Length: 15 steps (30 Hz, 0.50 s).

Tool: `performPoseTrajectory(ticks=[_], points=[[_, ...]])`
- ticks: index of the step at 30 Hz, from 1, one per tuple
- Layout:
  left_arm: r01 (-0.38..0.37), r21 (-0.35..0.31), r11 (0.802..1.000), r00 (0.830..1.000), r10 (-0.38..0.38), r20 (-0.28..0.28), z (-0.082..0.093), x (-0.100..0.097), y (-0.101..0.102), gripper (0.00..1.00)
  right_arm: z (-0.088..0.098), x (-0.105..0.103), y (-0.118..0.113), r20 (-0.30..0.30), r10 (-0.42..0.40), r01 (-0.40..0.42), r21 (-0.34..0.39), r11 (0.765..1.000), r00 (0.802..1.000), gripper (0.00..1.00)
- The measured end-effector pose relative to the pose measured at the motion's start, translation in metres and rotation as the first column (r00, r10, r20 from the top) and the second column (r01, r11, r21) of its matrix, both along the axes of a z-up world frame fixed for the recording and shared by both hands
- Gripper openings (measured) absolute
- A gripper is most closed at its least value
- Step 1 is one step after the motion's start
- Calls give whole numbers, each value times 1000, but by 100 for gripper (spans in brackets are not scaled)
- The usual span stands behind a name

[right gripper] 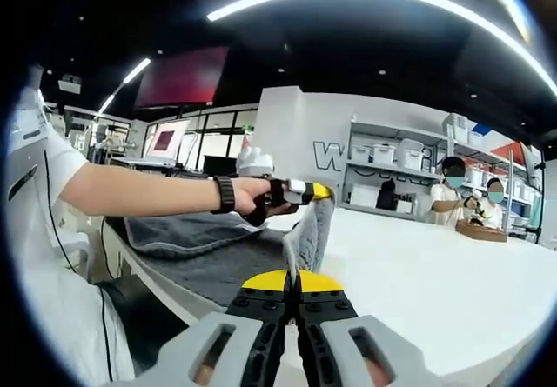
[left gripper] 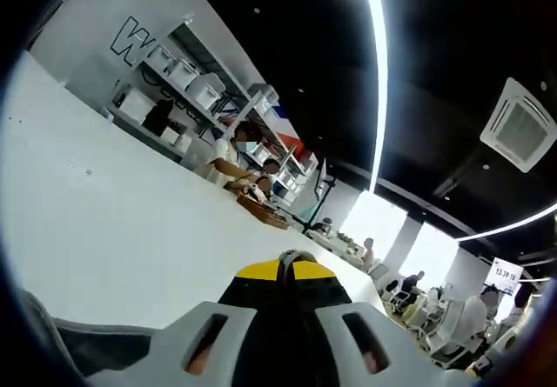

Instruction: Open the folded towel by lifting each exposed corner and separating the folded layers until the towel lies flat within the target outline without major curled edges

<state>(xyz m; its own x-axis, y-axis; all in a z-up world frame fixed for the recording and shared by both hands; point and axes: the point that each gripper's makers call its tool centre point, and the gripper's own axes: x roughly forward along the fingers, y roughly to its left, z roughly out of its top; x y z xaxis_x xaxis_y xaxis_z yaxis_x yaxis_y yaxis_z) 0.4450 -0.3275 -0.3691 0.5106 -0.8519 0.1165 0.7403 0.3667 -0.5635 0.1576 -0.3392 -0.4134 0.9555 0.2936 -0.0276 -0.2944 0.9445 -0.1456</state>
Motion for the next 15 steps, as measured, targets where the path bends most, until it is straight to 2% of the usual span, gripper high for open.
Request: performPoseTrajectory(ticks=[7,14,15], points=[[0,-20,1000,1000,1,16,6,-2,-6,2,1,0,-10,9,-33,33,13,999,999,0],[4,-9,1000,1000,-4,-3,0,-3,-10,2,-1,-1,-11,-5,-32,32,7,999,999,0],[15,-15,1000,1000,-16,-24,-6,-4,-12,2,-6,-1,-9,-28,-26,25,-43,999,999,0]])
